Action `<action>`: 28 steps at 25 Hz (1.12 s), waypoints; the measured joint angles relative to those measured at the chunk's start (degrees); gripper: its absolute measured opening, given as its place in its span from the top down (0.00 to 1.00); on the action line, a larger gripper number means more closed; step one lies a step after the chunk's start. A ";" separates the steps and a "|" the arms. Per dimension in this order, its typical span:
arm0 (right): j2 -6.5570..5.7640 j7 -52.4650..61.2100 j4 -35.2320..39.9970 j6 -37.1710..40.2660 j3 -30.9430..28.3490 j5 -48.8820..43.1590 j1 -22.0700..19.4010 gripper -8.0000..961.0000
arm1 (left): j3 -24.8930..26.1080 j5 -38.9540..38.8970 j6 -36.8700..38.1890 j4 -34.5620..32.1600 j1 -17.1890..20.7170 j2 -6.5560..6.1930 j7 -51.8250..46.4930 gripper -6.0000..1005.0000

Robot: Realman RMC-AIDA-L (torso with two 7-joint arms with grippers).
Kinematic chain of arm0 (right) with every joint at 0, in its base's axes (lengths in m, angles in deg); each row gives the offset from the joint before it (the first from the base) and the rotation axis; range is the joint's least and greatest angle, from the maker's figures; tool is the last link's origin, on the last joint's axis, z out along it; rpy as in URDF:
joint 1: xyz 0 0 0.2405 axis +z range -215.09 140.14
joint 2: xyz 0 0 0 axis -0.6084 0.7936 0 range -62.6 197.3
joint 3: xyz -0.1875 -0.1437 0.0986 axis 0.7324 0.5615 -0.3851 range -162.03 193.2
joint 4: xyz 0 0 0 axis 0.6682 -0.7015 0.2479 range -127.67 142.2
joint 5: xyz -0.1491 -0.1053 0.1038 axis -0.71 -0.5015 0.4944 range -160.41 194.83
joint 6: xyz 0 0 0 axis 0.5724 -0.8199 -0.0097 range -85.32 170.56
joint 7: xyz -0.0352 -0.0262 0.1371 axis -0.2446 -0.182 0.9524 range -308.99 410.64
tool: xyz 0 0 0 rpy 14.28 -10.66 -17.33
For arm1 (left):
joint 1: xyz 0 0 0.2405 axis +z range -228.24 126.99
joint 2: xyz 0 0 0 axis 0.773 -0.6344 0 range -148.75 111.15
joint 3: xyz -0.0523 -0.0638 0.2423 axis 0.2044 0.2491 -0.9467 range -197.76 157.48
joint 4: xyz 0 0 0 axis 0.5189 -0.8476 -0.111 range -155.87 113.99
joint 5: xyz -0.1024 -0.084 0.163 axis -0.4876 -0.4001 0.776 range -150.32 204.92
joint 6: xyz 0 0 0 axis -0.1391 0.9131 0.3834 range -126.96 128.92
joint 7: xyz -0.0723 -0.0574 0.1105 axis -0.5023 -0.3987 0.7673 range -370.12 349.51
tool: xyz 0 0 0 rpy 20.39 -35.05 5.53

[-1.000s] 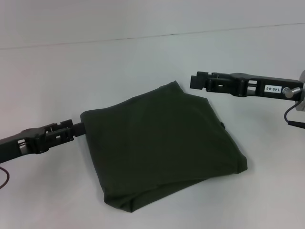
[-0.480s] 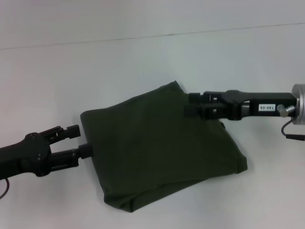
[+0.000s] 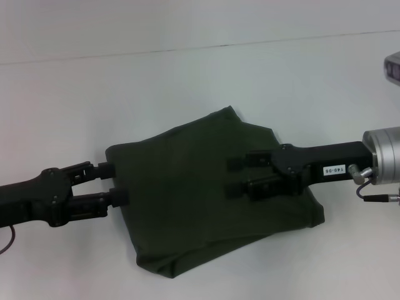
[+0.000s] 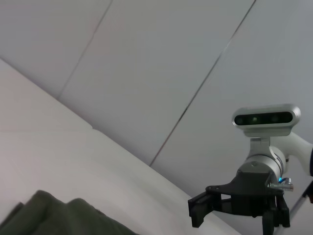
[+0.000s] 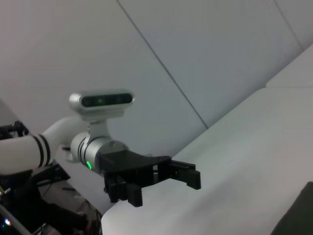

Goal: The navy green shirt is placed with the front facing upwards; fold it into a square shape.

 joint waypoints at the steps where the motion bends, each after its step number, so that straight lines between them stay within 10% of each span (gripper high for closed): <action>1: 0.14 0.00 0.30 0.01 0.49 0.00 -0.03 0.03 | -0.38 0.01 0.04 0.00 -0.14 -0.06 -0.62 0.10; 28: -0.18 0.66 1.53 0.76 2.06 -0.09 -0.87 0.03 | -1.83 0.06 1.94 0.32 -1.00 -0.06 -4.65 0.10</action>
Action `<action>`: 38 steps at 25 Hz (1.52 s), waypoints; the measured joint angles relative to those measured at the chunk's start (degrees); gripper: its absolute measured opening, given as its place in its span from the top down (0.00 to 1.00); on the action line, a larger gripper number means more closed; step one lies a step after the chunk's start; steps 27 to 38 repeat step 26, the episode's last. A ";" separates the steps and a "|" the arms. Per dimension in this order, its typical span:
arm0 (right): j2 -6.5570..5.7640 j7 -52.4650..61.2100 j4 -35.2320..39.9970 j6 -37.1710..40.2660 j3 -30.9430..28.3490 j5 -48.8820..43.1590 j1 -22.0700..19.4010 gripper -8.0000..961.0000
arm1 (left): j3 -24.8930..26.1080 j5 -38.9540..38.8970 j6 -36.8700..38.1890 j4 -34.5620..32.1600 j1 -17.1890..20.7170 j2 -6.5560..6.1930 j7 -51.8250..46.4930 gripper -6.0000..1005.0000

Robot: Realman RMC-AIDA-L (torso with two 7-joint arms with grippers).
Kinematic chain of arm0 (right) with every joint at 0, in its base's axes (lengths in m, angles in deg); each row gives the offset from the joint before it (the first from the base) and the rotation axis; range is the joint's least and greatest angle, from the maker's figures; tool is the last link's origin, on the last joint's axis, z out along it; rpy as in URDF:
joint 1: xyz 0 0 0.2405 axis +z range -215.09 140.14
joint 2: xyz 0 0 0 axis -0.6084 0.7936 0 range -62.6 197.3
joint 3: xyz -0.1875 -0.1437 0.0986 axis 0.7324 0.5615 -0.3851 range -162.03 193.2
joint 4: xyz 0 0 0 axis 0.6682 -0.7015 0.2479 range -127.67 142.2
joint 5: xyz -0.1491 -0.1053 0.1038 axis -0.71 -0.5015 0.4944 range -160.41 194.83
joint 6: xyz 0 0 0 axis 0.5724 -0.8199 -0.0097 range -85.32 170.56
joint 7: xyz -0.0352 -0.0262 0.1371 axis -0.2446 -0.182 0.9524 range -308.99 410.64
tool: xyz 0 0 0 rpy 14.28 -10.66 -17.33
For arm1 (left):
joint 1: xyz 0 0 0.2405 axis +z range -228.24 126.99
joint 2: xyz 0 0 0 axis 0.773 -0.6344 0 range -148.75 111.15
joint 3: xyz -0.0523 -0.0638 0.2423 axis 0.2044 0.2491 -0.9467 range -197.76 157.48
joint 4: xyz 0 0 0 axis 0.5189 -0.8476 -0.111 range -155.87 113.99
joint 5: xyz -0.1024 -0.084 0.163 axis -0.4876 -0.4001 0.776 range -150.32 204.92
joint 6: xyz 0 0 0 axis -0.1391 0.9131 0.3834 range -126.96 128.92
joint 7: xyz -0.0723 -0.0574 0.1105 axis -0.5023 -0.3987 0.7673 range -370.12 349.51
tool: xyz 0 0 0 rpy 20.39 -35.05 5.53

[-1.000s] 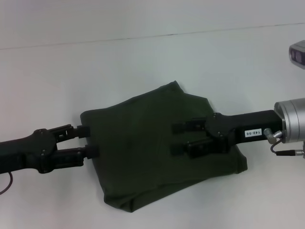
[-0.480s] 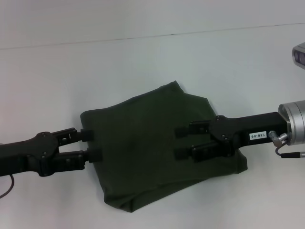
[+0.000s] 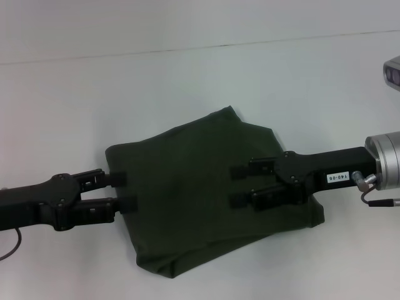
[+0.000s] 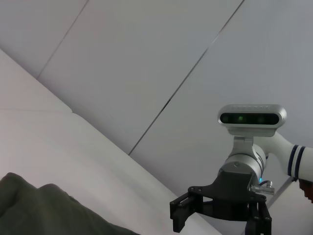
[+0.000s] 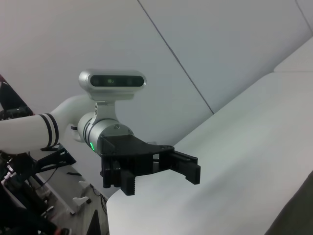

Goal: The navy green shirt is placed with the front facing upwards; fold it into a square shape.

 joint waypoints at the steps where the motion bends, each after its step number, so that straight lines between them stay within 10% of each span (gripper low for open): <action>1: -0.02 0.00 -0.02 -0.05 0.01 0.00 0.03 0.03 | -0.08 0.00 -0.06 0.03 -0.06 -0.02 -0.03 0.10; 38: 0.10 0.98 0.27 -1.17 -0.16 -0.53 1.04 0.03 | -0.59 0.00 -1.08 0.20 -0.65 -0.08 -0.26 0.10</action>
